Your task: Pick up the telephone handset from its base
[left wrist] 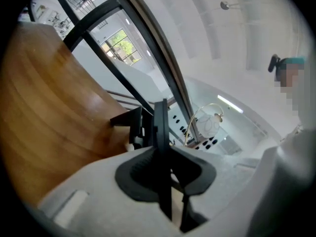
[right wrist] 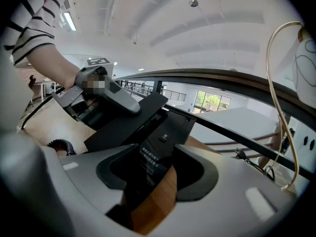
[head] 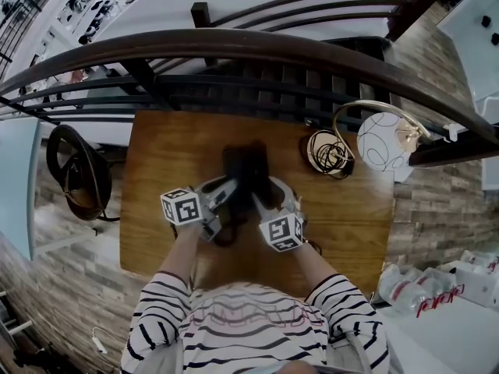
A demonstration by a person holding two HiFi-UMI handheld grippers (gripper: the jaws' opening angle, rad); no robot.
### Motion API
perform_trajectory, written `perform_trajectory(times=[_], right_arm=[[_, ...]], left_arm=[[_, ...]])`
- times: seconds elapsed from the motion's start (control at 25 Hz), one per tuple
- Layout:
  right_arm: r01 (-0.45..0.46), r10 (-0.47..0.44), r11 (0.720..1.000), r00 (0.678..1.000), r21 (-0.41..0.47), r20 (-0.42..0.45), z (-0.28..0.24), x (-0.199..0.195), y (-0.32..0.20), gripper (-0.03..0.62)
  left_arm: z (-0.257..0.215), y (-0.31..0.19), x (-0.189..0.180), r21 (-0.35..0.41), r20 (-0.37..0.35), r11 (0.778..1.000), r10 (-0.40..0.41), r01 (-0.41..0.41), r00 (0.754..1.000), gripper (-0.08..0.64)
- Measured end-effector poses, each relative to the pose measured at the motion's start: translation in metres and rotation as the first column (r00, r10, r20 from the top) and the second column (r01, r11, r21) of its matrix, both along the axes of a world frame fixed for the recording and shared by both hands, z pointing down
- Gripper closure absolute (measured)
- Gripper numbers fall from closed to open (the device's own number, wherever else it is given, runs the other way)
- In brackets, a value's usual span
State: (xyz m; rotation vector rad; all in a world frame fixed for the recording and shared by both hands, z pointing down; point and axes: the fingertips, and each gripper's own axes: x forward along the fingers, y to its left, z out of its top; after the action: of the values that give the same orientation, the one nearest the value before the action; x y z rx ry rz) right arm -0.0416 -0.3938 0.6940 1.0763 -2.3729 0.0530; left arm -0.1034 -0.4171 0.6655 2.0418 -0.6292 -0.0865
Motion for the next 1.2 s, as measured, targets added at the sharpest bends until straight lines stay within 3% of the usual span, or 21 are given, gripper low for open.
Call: perform_trajectory(times=[0.36,0.56,0.88,1.2], right_arm=[[0.004,-0.004,1.000,1.000,-0.028,-0.011,0.000,0.000,0.002,0.377],[0.000,0.001,0.996,1.000,-0.091,0.015,-0.003,-0.001,0.006,0.344],[-0.032,0.035,0.997,0.999,-0.073,0.041,-0.033,0.009,0.028,0.386],[-0.128,0.129,0.992,0.982,-0.012,0.137,-0.083,0.033,0.063,0.499]], left_arm=[[-0.012,0.008,-0.007,0.014,-0.001,1.000,-0.019,0.019,1.000,0.486],[-0.025,0.017,-0.012,0.031,-0.001,0.999,-0.038,0.038,0.999,0.486],[-0.052,0.043,-0.030,0.076,-0.001,0.993,-0.090,0.090,0.996,0.486],[-0.083,0.086,-0.033,0.131,-0.012,0.982,-0.139,0.139,0.990,0.486]])
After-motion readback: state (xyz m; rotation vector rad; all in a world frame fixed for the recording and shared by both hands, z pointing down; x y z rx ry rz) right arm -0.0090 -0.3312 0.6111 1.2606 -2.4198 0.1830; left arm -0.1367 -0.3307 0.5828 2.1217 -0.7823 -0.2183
